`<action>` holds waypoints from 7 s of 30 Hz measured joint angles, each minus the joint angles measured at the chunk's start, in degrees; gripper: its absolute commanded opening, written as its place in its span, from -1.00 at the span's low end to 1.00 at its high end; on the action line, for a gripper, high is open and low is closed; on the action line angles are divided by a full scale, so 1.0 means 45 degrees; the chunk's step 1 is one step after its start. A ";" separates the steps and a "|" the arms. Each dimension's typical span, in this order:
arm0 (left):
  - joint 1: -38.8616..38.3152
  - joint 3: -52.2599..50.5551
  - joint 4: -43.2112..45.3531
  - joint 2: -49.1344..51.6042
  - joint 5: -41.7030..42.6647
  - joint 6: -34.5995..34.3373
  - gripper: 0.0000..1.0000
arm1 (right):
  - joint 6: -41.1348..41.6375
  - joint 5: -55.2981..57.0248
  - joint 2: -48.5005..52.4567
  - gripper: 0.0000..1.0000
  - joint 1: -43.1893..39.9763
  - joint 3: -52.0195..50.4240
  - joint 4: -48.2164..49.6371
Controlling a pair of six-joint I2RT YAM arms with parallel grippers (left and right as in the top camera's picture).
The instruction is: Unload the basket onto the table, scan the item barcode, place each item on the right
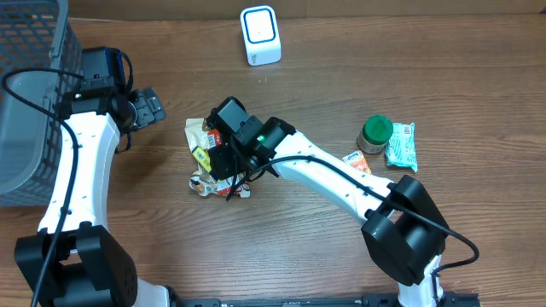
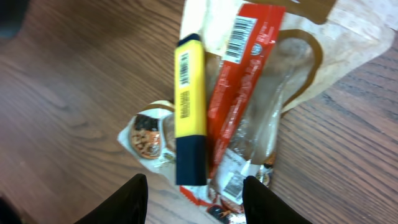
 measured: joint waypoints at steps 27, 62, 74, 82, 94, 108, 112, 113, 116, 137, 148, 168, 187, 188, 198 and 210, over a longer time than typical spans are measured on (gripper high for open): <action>0.0000 0.0000 0.0000 0.0000 0.0000 0.0000 1.00 | 0.0991 -0.1287 0.0942 0.04 0.0000 0.0000 0.0136; 0.0000 0.0000 0.0000 0.0000 0.0000 0.0000 1.00 | 0.1311 -0.1171 0.1613 -0.03 -0.0049 0.0175 -0.0311; 0.0000 0.0000 0.0000 0.0000 -0.0005 0.0000 1.00 | 0.1263 -0.1637 0.1608 0.20 -0.0942 0.1627 -0.1054; 0.0000 0.0000 0.0000 0.0000 0.0000 0.0000 1.00 | 0.0670 -0.1627 0.1608 0.13 -0.0714 0.1627 0.0447; 0.0000 0.0000 0.0000 0.0000 -0.0005 0.0000 1.00 | 0.1151 -0.1166 0.1608 -0.15 -0.0393 0.1603 -0.0214; 0.0000 0.0000 0.0000 0.0000 0.0000 0.0000 1.00 | 0.2788 0.0359 0.1608 -0.22 0.0563 0.0797 -0.0690; 0.0000 0.0000 0.0000 0.0000 -0.0005 0.0000 1.00 | 0.3070 0.0515 0.1608 -0.22 0.0559 0.0641 -0.0636; 0.0000 0.0000 0.0000 0.0000 -0.0005 0.0000 1.00 | 0.3143 0.0525 0.1608 -0.22 0.0563 0.0554 -0.0559; 0.0000 0.0000 0.0000 0.0000 -0.0005 0.0000 1.00 | 0.3337 0.0554 0.1608 -0.22 0.0563 0.0282 -0.0321; 0.0000 0.0000 0.0000 0.0000 -0.0005 0.0000 1.00 | 0.3614 0.0860 0.1608 -0.39 0.0568 0.0170 -0.0165; 0.0000 0.0000 0.0000 0.0000 -0.0005 0.0000 1.00 | 0.3614 0.1520 0.1608 -0.39 0.0583 0.0622 -0.0597; 0.0000 0.0000 0.0000 0.0000 0.0000 0.0000 0.99 | 0.4206 0.3230 0.1608 -0.38 0.1370 0.0636 -0.0748; 0.0000 0.0000 0.0000 0.0000 0.0000 0.0000 1.00 | 0.4614 0.3643 0.1608 -0.38 0.1656 0.0636 -0.0267; 0.0000 0.0000 0.0000 0.0000 -0.0005 0.0000 1.00 | 0.4614 0.3653 0.1608 -0.38 0.1656 0.0636 -0.0272; 0.0000 0.0000 0.0000 0.0000 -0.0005 0.0000 1.00 | 0.4619 0.3725 0.1608 -0.38 0.1656 0.0627 -0.0364; 0.0000 0.0000 0.0000 0.0000 -0.0005 0.0000 1.00 | 0.4619 0.3701 0.1608 -0.44 0.1666 0.0083 0.0204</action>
